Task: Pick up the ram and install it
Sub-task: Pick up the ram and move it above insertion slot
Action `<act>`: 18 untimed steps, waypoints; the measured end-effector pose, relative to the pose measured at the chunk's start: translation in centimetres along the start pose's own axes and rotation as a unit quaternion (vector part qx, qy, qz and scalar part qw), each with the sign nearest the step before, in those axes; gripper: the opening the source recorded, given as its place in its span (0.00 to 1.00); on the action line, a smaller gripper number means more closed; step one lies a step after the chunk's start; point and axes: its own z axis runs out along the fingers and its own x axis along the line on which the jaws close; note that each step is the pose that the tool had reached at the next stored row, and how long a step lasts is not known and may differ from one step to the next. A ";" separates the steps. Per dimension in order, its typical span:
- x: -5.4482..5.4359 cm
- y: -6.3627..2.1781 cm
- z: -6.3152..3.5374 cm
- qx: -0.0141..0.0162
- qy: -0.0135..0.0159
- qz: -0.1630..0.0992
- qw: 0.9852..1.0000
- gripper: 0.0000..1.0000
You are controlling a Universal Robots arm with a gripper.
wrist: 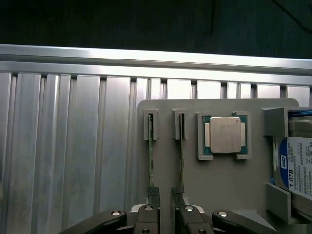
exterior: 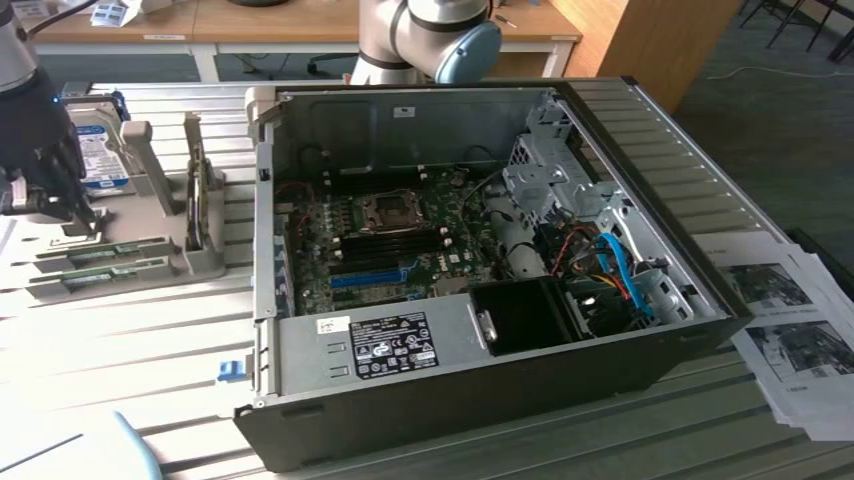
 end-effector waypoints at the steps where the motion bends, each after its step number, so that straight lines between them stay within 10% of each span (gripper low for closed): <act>1: 0.1 0.00 0.00 0.000 0.000 0.000 1.000 0.23; 18: 1.1 0.02 0.07 0.000 0.000 0.000 1.000 0.23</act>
